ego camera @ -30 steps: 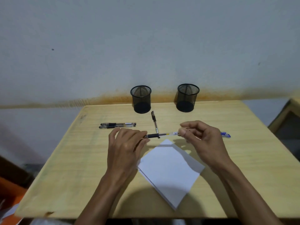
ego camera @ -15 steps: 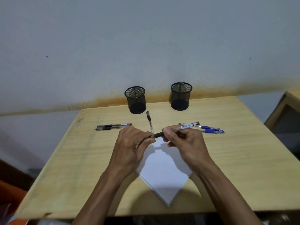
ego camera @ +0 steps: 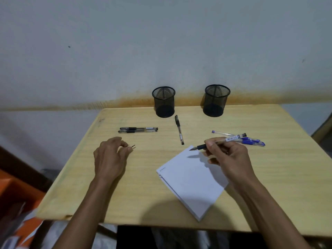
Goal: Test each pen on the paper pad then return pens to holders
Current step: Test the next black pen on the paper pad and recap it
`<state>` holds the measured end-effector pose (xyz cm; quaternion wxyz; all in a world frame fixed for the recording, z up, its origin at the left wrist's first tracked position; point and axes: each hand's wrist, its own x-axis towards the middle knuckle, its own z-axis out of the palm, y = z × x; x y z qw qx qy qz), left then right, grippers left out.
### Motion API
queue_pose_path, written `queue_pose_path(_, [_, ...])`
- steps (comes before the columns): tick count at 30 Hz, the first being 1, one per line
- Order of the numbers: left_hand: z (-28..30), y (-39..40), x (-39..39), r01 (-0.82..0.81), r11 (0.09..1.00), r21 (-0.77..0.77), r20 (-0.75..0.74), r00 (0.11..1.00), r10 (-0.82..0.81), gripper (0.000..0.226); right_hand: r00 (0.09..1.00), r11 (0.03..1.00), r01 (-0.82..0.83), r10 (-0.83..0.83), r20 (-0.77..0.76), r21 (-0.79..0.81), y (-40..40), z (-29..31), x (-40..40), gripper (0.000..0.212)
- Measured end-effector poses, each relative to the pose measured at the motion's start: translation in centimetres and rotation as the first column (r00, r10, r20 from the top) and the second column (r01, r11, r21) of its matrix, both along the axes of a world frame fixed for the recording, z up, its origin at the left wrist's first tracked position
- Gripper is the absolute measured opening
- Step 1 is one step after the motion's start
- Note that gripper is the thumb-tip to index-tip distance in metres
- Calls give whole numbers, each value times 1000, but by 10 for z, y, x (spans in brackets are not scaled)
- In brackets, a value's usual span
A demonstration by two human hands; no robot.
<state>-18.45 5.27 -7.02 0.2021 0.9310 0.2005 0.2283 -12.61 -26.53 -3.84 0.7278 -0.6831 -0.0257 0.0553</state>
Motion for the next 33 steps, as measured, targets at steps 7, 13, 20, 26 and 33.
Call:
queue_pose_path(7, [-21, 4, -1, -6, 998, 56, 9, 1000, 5, 44, 997, 998, -56, 57, -49, 38, 14, -5, -9, 10])
queue_pose_path(13, [-14, -40, -11, 421, 906, 57, 203, 883, -423, 51, 980, 980, -200, 199, 17, 19, 29, -1, -9, 12])
queue_pose_path(20, [-22, -51, -7, 661, 750, 33, -162, 744, -649, 73, 950, 944, -303, 311, 41, -133, 47, -19, -4, 11])
queue_pose_path(26, [-21, -51, -5, 656, 748, 99, -316, 734, -601, 73, 924, 903, -340, 373, 87, -264, 45, -26, -2, 14])
queue_pose_path(33, [-27, -50, -6, 646, 748, 152, -243, 758, -605, 71, 918, 897, -352, 387, 91, -266, 67, -26, 4, 20])
